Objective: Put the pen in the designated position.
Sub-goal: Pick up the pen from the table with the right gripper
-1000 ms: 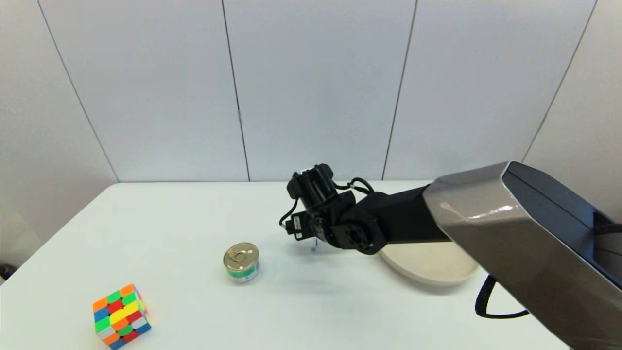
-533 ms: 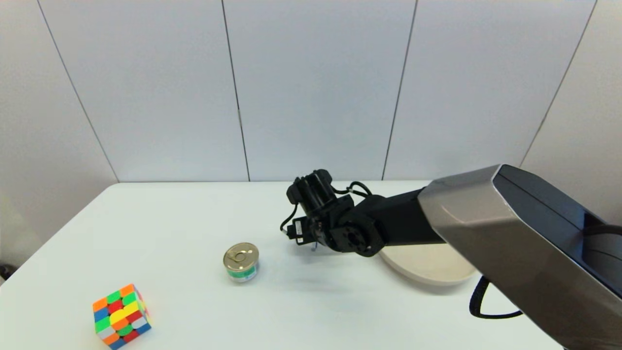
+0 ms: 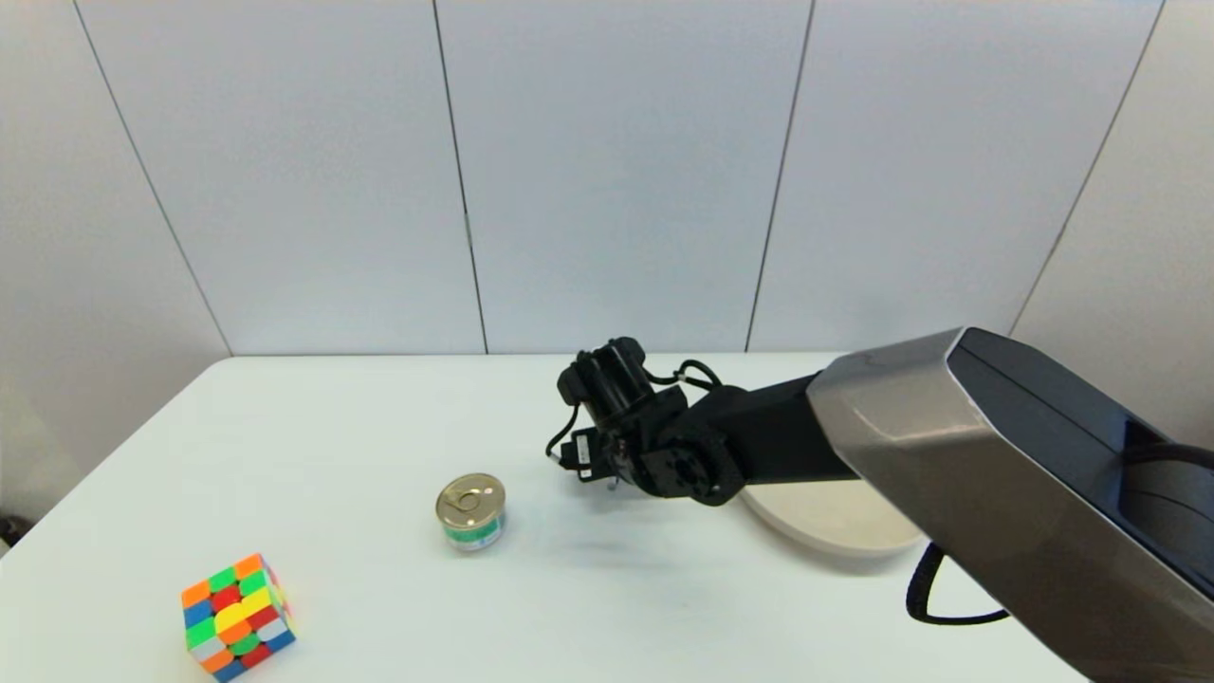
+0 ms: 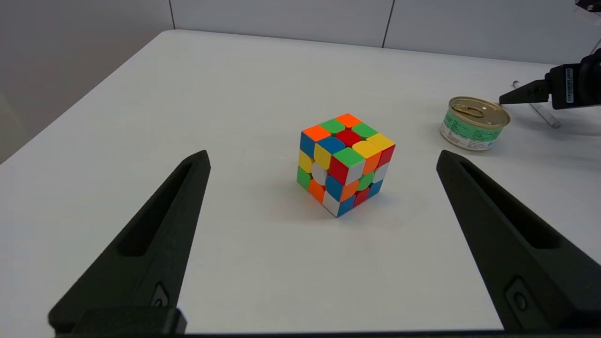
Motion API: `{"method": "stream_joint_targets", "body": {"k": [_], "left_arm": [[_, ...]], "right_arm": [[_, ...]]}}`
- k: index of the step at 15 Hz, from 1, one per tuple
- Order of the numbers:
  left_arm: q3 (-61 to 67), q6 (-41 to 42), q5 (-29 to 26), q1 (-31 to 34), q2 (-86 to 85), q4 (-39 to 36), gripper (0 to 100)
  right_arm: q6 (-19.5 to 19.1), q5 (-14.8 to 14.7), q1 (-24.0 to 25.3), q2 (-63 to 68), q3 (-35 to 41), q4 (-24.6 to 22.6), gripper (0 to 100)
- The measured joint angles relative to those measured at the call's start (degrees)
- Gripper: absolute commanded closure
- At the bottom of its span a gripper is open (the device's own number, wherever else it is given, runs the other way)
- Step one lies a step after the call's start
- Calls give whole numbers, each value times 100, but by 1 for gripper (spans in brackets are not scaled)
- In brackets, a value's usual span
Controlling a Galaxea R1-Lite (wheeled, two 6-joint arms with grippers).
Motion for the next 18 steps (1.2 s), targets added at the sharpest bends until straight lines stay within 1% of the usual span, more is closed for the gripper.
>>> {"method": "stream_joint_targets", "body": {"k": [4, 10, 18], "left_arm": [[0, 0, 0, 0, 0, 0, 0], [0, 0, 0, 0, 0, 2, 0], [0, -2, 0, 0, 0, 2, 0]], "right_arm": [[173, -2, -27, 49, -6, 182, 0], [182, -5, -71, 101, -46, 236, 0], [121, -11, 6, 121, -74, 247, 0]]}}
